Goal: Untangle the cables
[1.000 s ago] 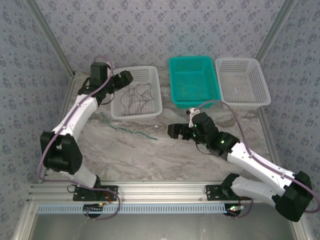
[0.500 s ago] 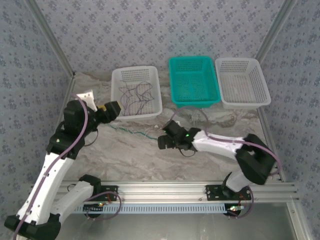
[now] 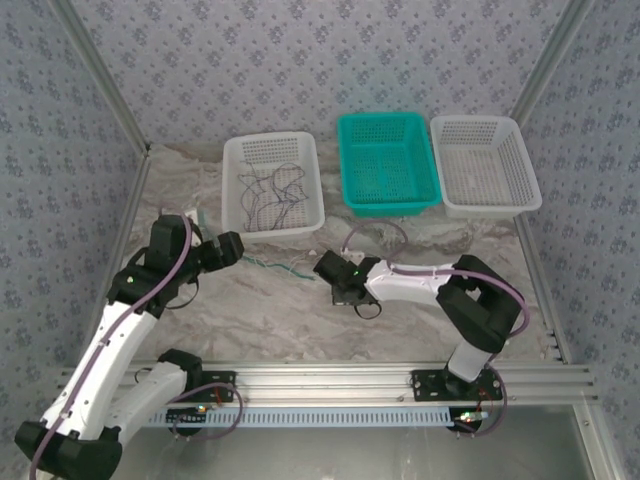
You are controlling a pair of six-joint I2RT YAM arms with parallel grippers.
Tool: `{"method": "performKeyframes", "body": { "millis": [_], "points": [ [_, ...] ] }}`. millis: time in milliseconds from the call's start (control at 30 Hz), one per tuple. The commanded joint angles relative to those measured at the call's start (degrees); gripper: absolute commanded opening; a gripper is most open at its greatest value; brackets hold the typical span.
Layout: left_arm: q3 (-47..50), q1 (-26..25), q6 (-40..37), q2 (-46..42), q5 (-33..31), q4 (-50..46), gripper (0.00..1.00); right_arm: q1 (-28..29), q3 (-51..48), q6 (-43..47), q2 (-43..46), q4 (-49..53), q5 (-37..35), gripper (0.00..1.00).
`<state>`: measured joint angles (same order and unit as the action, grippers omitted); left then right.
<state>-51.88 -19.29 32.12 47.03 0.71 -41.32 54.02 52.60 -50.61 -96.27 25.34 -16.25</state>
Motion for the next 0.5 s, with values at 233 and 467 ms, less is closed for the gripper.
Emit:
{"method": "performKeyframes", "body": {
  "millis": [233,467],
  "points": [
    [2.02,-1.16,0.0,2.03,14.66,10.44,0.99,-4.25,-3.17,3.11,18.72,0.26,-1.77,0.0],
    [6.81,-4.81,3.66,2.66,15.8,19.17,0.99,-8.32,-1.14,7.85,31.15,1.0,-1.54,0.0]
  ]
}}
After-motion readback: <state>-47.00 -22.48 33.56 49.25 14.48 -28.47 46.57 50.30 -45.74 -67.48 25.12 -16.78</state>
